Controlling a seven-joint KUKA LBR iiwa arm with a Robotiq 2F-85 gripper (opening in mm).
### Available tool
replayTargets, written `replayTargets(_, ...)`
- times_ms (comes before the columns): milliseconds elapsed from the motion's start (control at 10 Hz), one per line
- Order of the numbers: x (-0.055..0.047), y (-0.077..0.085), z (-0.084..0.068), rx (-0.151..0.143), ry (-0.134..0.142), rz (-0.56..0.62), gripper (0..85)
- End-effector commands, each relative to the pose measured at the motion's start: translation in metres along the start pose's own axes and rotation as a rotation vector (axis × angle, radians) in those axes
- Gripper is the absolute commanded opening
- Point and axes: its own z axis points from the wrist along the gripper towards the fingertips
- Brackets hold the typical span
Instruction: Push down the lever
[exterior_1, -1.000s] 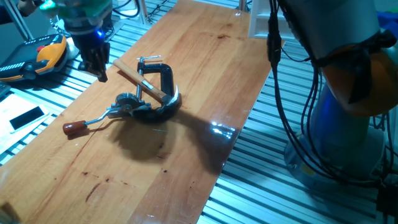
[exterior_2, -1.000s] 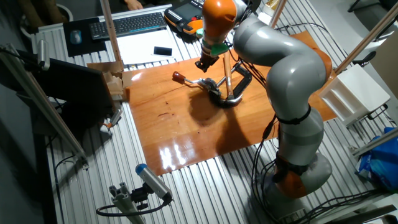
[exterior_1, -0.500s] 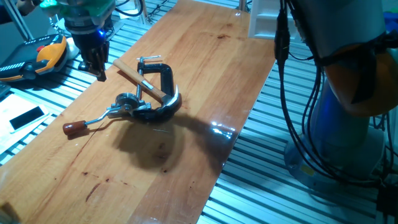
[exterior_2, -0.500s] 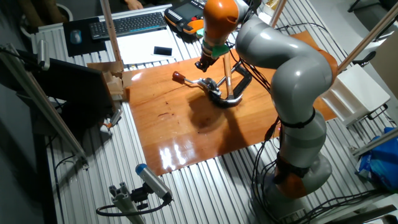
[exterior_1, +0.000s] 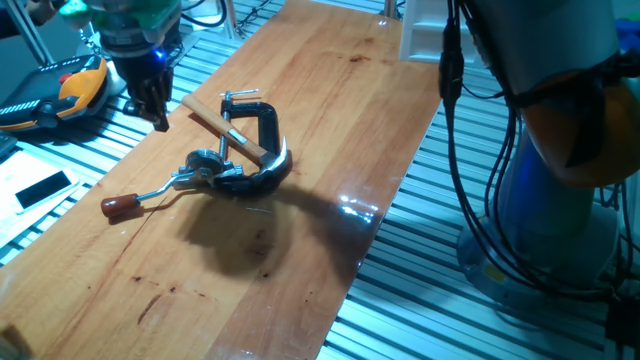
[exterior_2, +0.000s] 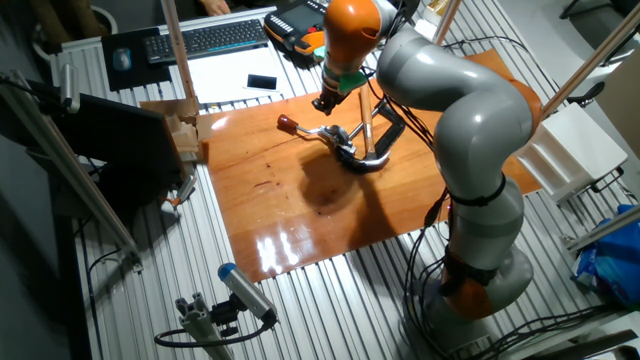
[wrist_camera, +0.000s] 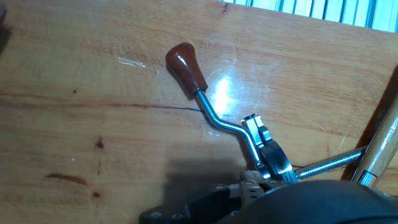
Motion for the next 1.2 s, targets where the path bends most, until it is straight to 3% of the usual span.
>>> replayTargets(0,-0.0002,0.0001,-0.0001,0.002,0.000,0.000,0.0)
replayTargets(1100,-0.0056,-0.0026,0.0020,0.020,0.003,0.005,0.0)
